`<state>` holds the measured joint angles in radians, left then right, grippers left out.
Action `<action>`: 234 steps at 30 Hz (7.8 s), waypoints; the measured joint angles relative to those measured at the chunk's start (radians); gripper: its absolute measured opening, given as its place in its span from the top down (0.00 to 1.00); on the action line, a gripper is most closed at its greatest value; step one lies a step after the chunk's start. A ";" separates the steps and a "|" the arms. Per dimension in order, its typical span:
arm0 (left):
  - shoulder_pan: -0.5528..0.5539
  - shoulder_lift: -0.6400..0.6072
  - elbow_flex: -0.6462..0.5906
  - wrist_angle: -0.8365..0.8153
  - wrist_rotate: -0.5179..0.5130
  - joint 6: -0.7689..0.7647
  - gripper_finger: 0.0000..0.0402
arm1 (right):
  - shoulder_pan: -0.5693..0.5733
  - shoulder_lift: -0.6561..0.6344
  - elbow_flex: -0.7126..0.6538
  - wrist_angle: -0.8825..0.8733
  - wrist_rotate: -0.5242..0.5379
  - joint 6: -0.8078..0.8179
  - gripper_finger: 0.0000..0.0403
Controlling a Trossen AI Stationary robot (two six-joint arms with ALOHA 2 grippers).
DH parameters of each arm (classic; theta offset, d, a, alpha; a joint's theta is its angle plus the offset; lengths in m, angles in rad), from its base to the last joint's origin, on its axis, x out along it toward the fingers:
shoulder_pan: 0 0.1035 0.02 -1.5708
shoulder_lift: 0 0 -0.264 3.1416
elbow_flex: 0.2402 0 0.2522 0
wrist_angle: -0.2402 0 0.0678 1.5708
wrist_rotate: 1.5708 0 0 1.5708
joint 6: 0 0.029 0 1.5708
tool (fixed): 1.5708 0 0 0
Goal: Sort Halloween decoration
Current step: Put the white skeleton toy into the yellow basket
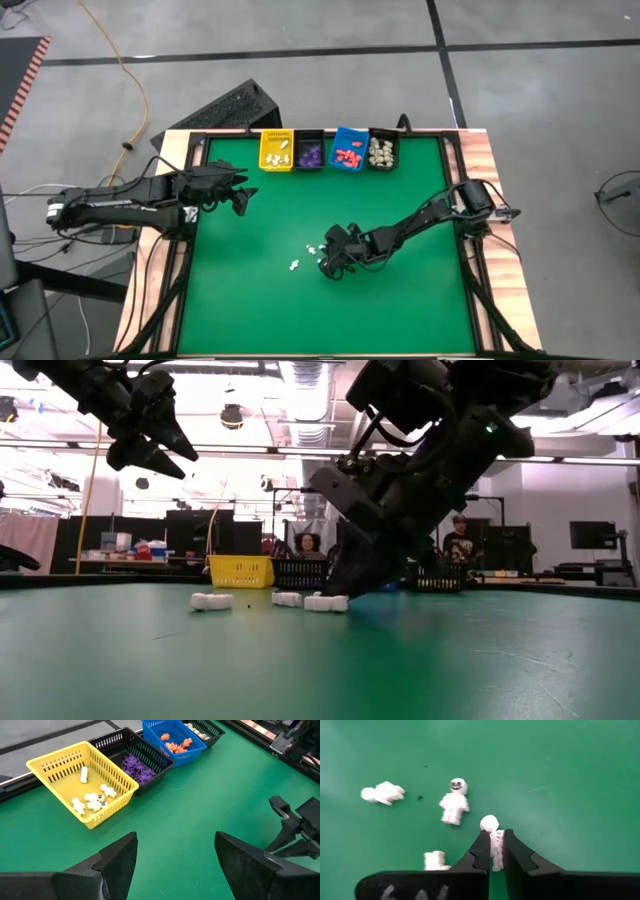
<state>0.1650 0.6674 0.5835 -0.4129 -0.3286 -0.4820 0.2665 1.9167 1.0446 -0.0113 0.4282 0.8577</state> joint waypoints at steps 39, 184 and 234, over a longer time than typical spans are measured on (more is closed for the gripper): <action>0.000 0.000 0.000 -0.023 -0.058 -0.016 0.36 | -0.564 0.056 0.373 0.411 -0.115 -0.570 0.89; -0.002 0.000 0.000 -0.048 -0.122 -0.009 0.36 | -0.580 0.360 0.792 0.087 -0.200 -0.473 0.73; -0.002 0.000 0.000 -0.052 -0.047 0.036 0.36 | 0.045 -0.041 0.203 -0.241 -0.079 -0.333 0.49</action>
<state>0.1631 0.6674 0.5838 -0.4652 -0.3760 -0.4461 0.3119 1.8755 1.2481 -0.2527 0.3495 0.5247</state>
